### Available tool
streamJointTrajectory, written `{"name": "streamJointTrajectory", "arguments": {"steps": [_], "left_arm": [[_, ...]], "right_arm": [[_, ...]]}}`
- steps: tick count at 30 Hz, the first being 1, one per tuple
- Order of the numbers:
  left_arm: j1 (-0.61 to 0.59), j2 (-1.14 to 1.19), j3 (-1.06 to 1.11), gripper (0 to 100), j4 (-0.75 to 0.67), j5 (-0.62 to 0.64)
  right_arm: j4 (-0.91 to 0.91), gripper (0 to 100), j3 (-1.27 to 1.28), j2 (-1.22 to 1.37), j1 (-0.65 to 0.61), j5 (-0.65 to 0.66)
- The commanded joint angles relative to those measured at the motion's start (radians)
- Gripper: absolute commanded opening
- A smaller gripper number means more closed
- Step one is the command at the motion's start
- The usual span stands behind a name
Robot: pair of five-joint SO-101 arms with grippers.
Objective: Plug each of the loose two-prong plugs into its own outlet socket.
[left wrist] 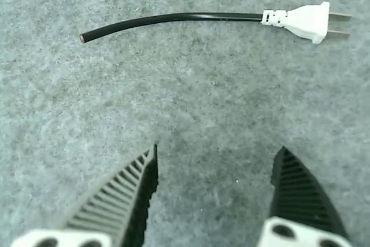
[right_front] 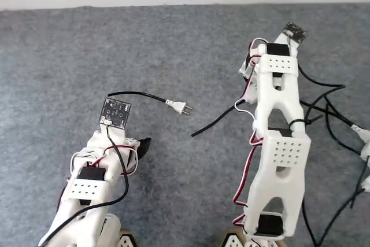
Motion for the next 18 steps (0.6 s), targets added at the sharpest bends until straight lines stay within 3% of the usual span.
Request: {"name": "streamJointTrajectory", "arguments": {"steps": [1,10,13,18], "left_arm": [[-0.008,-0.006,-0.007,30,-0.020,0.005],[-0.023,-0.008,-0.007,30,-0.020,0.005],[-0.023,-0.008,-0.007,30,-0.020,0.005],[-0.023,-0.008,-0.007,30,-0.020,0.005]], "right_arm": [[-0.004,20.8,-0.012,-0.012,-0.016,-0.012],[0.027,20.5,-0.041,0.051,0.031,-0.003],[0.065,20.3,-0.086,0.085,0.041,0.057],[0.205,3.5,-0.176,0.084,0.038,0.110]]}}
